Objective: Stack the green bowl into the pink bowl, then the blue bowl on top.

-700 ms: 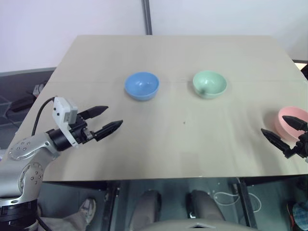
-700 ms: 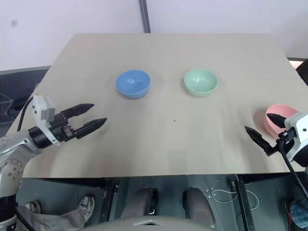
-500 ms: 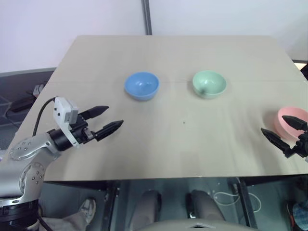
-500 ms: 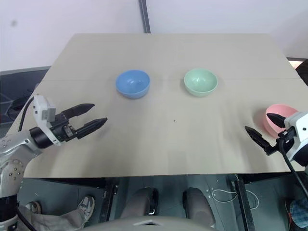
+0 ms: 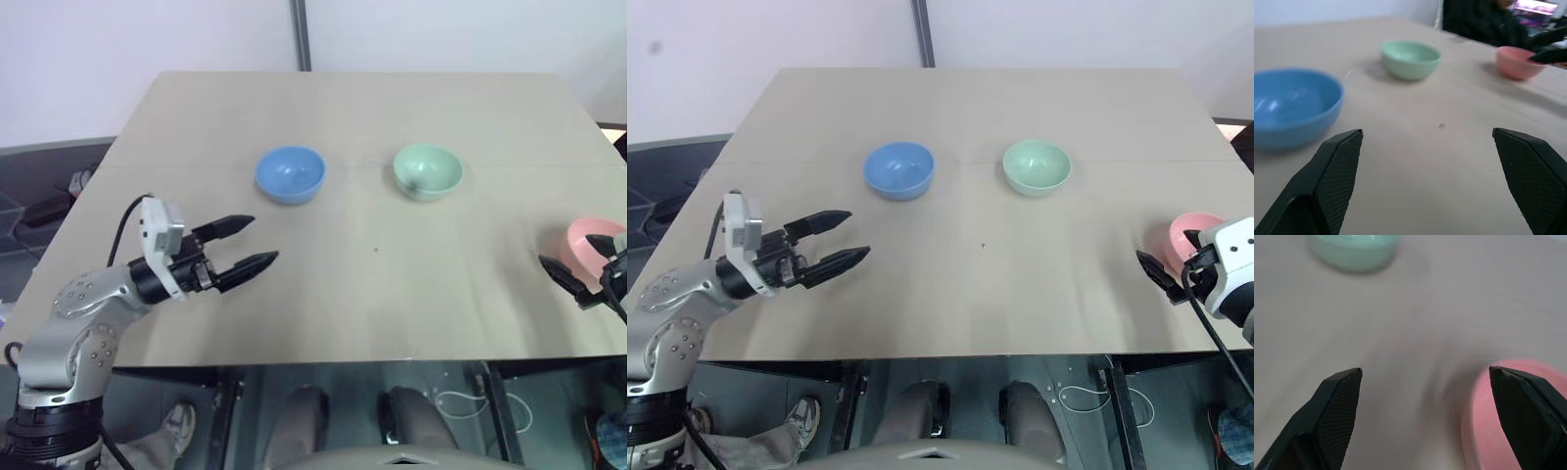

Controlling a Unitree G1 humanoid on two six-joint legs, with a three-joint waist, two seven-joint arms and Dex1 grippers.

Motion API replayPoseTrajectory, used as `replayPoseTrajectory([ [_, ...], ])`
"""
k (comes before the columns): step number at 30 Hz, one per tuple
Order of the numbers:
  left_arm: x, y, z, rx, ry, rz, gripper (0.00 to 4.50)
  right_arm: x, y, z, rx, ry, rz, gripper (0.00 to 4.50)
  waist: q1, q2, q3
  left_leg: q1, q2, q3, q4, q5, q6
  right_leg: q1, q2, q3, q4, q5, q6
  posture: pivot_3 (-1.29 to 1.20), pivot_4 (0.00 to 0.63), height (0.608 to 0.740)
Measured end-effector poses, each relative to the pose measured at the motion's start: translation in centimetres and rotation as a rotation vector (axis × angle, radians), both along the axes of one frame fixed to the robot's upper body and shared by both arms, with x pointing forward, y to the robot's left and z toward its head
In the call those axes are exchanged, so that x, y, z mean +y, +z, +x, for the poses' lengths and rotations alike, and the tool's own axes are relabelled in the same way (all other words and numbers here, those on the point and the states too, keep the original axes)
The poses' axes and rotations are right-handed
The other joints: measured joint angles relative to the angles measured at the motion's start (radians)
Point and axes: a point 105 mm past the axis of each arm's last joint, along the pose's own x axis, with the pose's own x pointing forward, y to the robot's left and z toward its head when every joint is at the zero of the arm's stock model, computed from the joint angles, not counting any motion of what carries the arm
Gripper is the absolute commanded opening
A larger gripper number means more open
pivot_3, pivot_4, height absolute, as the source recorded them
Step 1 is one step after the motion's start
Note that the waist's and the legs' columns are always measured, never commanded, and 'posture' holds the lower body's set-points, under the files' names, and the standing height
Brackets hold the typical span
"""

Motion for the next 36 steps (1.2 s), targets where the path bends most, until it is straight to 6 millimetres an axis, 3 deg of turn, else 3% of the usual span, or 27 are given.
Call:
replayPoseTrajectory([
  [4, -2.5, 0.4, -1.7, 0.008, -0.237, -0.049, 4.48, -1.1, -1.7, 1.6, 0.088, -0.048, 0.014, 4.5, -0.004, 0.0, 0.001, 0.0, 0.0, 0.0, 0.0, 0.0, 0.0, -0.001, 0.001, 0.0, 0.0, 0.0, 0.0, 0.0, 0.15, 0.74],
  [6, -2.8, 0.9, -2.3, 0.002, -0.311, -0.051, 4.5, -1.9, -2.5, 2.2, 0.121, -0.074, 0.01, 3.98, -0.004, 0.001, 0.002, -0.001, 0.0, 0.0, 0.0, 0.0, 0.0, -0.001, 0.001, 0.0, 0.0, 0.0, 0.0, 0.0, 0.15, 0.74],
  [9, -3.1, 1.7, -2.7, -0.014, -0.369, -0.074, 4.5, -2.6, -2.8, 3.0, 0.14, -0.098, 0.014, 2.77, -0.003, 0.003, 0.003, -0.001, 0.0, 0.0, 0.0, 0.0, 0.0, -0.001, 0.001, 0.0, 0.0, 0.0, 0.0, 0.0, 0.15, 0.74],
  [14, -3.3, 2.1, -2.8, -0.018, -0.397, -0.087, 4.5, -4.0, -3.0, 3.8, 0.157, -0.12, -0.035, 0.24, -0.002, 0.003, 0.003, -0.002, 0.0, 0.0, 0.0, 0.0, 0.0, -0.002, 0.001, 0.0, 0.0, 0.0, 0.0, 0.0, 0.15, 0.74],
  [16, -3.3, 2.1, -2.8, -0.017, -0.394, -0.088, 4.5, -4.0, -2.9, 3.8, 0.154, -0.115, -0.041, 0.24, -0.002, 0.003, 0.003, -0.002, 0.0, -0.001, 0.0, 0.0, 0.0, -0.002, 0.001, 0.0, 0.0, 0.0, 0.0, 0.0, 0.15, 0.74],
  [19, -2.9, 1.5, -2.3, -0.009, -0.333, -0.091, 4.5, -1.9, -2.1, 3.8, 0.124, -0.008, -0.049, 0.24, -0.005, 0.005, 0.005, -0.001, 0.0, 0.0, 0.0, 0.0, 0.0, -0.002, 0.001, 0.0, 0.0, 0.0, 0.0, 0.0, 0.15, 0.74],
  [21, -2.0, 0.3, -1.5, 0.011, -0.233, -0.076, 4.5, 2.5, -1.1, 3.4, 0.087, 0.17, -0.045, 0.24, -0.009, 0.007, 0.005, 0.0, 0.001, -0.001, -0.001, 0.0, 0.0, -0.002, 0.002, 0.0, 0.001, 0.0, 0.0, 0.0, 0.15, 0.74],
  [23, -0.7, -1.4, -0.9, 0.052, -0.125, -0.063, 4.5, 9.3, -0.7, 2.3, 0.042, 0.401, -0.026, 0.24, -0.015, 0.006, 0.005, -0.001, 0.004, -0.002, -0.001, 0.0, 0.0, -0.002, 0.004, -0.001, 0.001, 0.0, 0.0, 0.0, 0.15, 0.74],
  [27, 0.5, -2.0, -1.0, 0.057, -0.06, -0.066, 4.5, 16.4, -2.6, 1.8, 0.018, 0.55, 0.03, 0.24, -0.01, 0.003, 0.006, -0.002, 0.002, -0.004, 0.001, 0.0, -0.001, -0.002, 0.002, -0.003, 0.0, 0.0, 0.0, 0.0, 0.15, 0.74],
  [28, 0.5, -2.0, -1.1, 0.055, -0.056, -0.068, 4.5, 17.3, -3.2, 2.0, 0.021, 0.551, 0.035, 0.24, -0.007, 0.004, 0.007, -0.003, 0.001, -0.004, 0.002, 0.0, -0.001, -0.002, 0.001, -0.003, 0.001, 0.0, 0.0, 0.0, 0.15, 0.74],
  [30, 0.7, -2.0, -1.1, 0.057, -0.043, -0.073, 4.5, 18.7, -3.7, 3.3, -0.006, 0.531, 0.002, 0.96, -0.005, 0.003, 0.006, -0.003, 0.0, -0.003, 0.005, 0.0, -0.001, -0.001, 0.0, -0.003, 0.001, 0.0, 0.0, 0.0, 0.15, 0.74],
  [31, 0.6, -1.9, -1.1, 0.052, -0.045, -0.078, 4.5, 18.8, -4.2, 3.9, 0.005, 0.516, -0.02, 1.05, -0.004, 0.001, 0.006, -0.003, 0.0, -0.003, 0.007, 0.0, -0.001, -0.001, 0.0, -0.003, 0.0, 0.0, 0.0, 0.0, 0.15, 0.74],
  [33, 0.5, -1.9, -1.2, 0.054, -0.042, -0.083, 4.5, 18.8, -5.6, 4.2, 0.044, 0.504, -0.052, 2.03, 0.0, 0.001, 0.006, -0.004, 0.0, -0.004, 0.009, 0.0, -0.001, -0.001, -0.001, -0.004, 0.001, 0.0, 0.0, 0.0, 0.15, 0.74],
  [36, 0.7, -1.9, -1.2, 0.053, -0.028, -0.085, 4.5, 19.2, -5.4, 4.6, 0.031, 0.512, -0.073, 3.35, -0.002, 0.001, 0.006, -0.005, 0.0, -0.004, 0.009, 0.0, -0.001, -0.002, -0.001, -0.004, 0.001, 0.0, 0.0, 0.0, 0.15, 0.74],
])
